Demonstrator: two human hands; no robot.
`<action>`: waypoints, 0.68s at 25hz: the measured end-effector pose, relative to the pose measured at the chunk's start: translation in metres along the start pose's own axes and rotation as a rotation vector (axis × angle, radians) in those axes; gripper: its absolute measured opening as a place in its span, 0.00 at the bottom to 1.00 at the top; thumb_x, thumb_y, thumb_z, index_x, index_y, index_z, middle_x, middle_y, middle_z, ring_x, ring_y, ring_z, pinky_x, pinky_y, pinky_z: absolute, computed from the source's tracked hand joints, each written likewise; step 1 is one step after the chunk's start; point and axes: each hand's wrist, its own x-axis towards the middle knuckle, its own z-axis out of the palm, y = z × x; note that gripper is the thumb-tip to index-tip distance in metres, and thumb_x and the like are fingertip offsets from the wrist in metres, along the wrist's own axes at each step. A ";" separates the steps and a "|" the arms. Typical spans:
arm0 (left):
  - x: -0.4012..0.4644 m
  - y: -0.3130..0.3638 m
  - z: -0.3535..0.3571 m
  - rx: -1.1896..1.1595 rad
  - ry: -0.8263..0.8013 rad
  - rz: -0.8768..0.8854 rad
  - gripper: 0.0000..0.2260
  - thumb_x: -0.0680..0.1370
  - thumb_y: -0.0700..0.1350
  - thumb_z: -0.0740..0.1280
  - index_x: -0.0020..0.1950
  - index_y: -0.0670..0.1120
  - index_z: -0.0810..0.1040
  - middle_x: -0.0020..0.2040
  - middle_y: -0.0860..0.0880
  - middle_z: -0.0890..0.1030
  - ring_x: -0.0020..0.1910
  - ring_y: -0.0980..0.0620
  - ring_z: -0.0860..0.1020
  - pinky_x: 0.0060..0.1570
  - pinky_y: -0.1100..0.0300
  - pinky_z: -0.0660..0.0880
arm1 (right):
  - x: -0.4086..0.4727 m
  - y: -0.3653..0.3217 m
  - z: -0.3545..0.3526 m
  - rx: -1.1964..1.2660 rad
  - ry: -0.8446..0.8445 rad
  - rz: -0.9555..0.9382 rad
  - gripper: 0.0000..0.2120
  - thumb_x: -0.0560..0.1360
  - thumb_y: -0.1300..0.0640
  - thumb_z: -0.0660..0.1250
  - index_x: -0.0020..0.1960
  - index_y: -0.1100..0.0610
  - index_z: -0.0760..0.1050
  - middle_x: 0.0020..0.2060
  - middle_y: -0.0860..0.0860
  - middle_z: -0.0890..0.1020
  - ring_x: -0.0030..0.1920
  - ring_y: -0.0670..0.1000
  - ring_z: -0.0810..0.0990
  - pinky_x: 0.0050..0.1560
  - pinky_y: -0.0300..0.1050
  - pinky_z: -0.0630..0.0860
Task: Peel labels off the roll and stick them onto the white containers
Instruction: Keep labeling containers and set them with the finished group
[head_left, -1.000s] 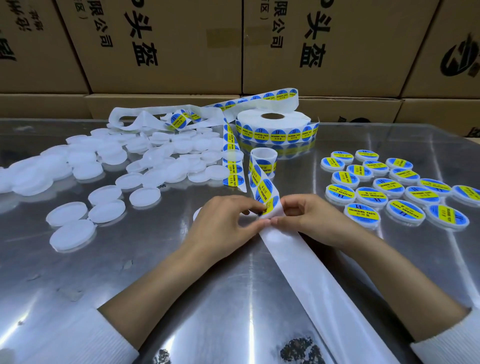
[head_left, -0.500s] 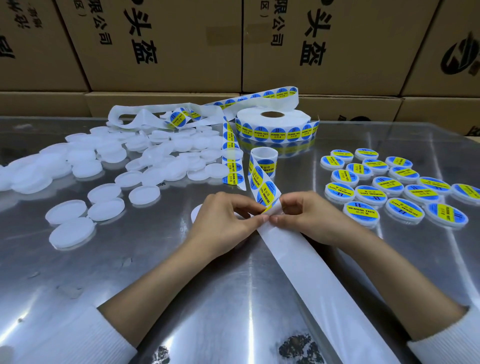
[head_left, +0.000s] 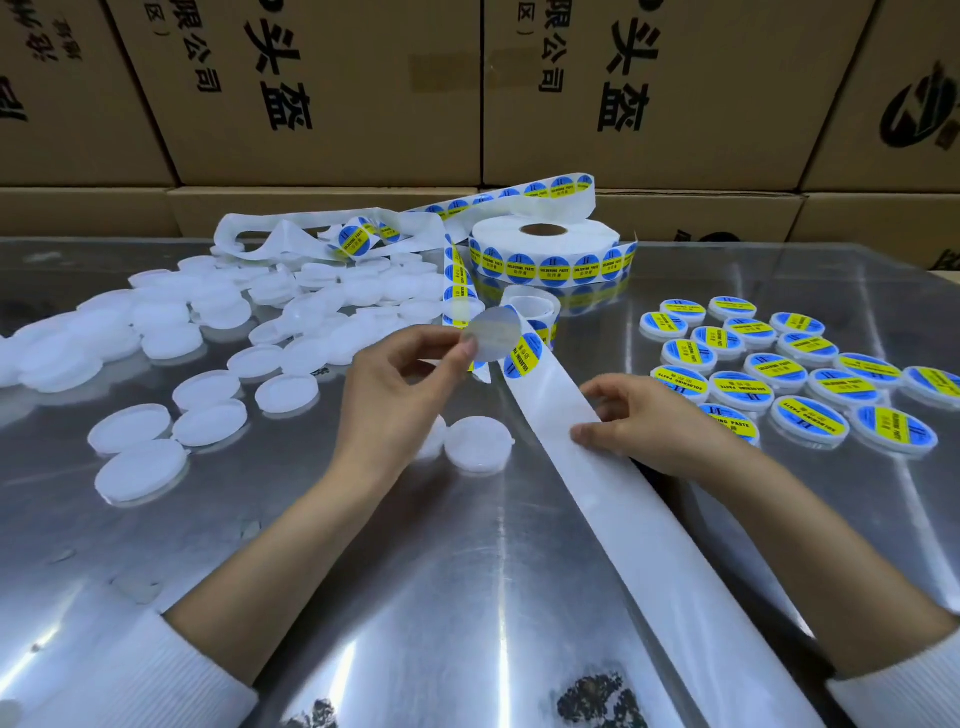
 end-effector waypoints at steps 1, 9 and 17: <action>0.000 0.001 0.000 -0.002 -0.008 0.005 0.02 0.74 0.45 0.71 0.43 0.52 0.83 0.39 0.57 0.84 0.35 0.61 0.78 0.39 0.68 0.74 | 0.000 -0.001 0.000 0.037 0.049 0.000 0.08 0.72 0.60 0.71 0.50 0.53 0.76 0.42 0.48 0.81 0.39 0.43 0.79 0.38 0.34 0.75; -0.007 0.000 0.006 0.146 -0.202 0.125 0.15 0.66 0.60 0.70 0.49 0.56 0.80 0.50 0.55 0.81 0.46 0.55 0.79 0.48 0.71 0.71 | -0.015 -0.026 0.002 0.320 -0.048 -0.075 0.23 0.67 0.33 0.58 0.43 0.48 0.83 0.53 0.39 0.82 0.57 0.34 0.75 0.57 0.34 0.65; -0.004 -0.002 0.004 0.185 -0.241 0.172 0.15 0.66 0.59 0.71 0.51 0.57 0.78 0.51 0.54 0.80 0.48 0.57 0.77 0.48 0.75 0.68 | -0.012 -0.021 0.004 0.621 -0.193 -0.154 0.16 0.64 0.50 0.68 0.49 0.54 0.83 0.50 0.46 0.85 0.54 0.39 0.80 0.48 0.25 0.72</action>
